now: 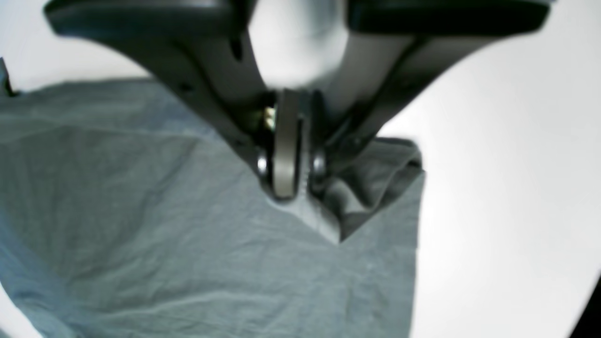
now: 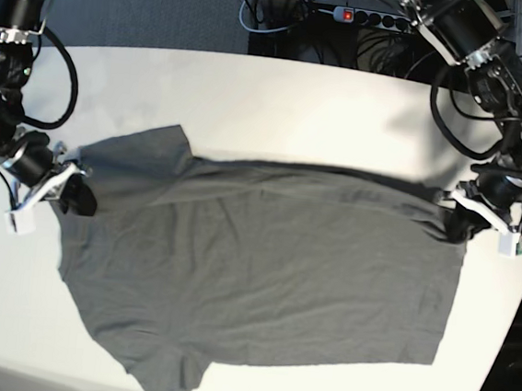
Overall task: Fold the T-shirt properly
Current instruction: 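Drag the shirt edge with both grippers away from the table edge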
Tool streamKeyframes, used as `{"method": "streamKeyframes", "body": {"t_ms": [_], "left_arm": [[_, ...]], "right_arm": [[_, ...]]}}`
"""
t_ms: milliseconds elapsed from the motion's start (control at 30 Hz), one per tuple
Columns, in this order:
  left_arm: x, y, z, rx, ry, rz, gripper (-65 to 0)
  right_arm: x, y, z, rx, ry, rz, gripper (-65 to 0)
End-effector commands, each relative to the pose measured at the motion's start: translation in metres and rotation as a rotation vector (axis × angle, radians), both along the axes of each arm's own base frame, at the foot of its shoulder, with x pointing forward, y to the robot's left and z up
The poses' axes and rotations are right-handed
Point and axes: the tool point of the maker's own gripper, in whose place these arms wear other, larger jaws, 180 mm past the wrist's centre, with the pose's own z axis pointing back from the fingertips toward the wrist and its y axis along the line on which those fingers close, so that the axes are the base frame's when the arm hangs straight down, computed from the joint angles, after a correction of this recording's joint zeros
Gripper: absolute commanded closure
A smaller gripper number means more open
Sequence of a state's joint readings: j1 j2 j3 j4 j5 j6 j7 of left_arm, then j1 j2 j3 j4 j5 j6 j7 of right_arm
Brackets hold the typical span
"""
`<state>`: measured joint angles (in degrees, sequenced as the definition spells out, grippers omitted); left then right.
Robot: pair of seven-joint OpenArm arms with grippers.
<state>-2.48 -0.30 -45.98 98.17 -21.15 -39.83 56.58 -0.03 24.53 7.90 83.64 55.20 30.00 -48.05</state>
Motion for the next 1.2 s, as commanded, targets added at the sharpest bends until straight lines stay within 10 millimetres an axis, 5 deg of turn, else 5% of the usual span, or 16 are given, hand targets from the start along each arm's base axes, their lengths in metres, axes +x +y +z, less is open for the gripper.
{"method": "streamKeyframes", "body": {"t_ms": [0,267,467,700,1167], "left_arm": [[0.01,0.006,0.014,0.007,-0.054,0.0,-2.7],[0.022,0.019,0.02,-0.002,-0.116,0.02,-2.7],[0.02,0.028,0.002,-0.03,-0.071,0.033,-2.7],[0.016,0.049,0.003,-0.03,-0.095,0.089,-2.7],[0.02,0.05,0.008,-0.03,-0.114,0.091,-2.7]], "right_arm": [[0.014,-0.005,0.02,0.001,-0.067,-0.004,-0.4],[0.034,-0.005,0.029,0.009,-0.088,-0.003,-0.4],[0.048,0.002,0.039,0.011,-0.113,0.02,-0.3],[0.057,0.002,0.046,0.019,-0.132,0.013,-0.1],[0.08,0.01,0.047,0.043,-0.155,0.076,-0.1]]}}
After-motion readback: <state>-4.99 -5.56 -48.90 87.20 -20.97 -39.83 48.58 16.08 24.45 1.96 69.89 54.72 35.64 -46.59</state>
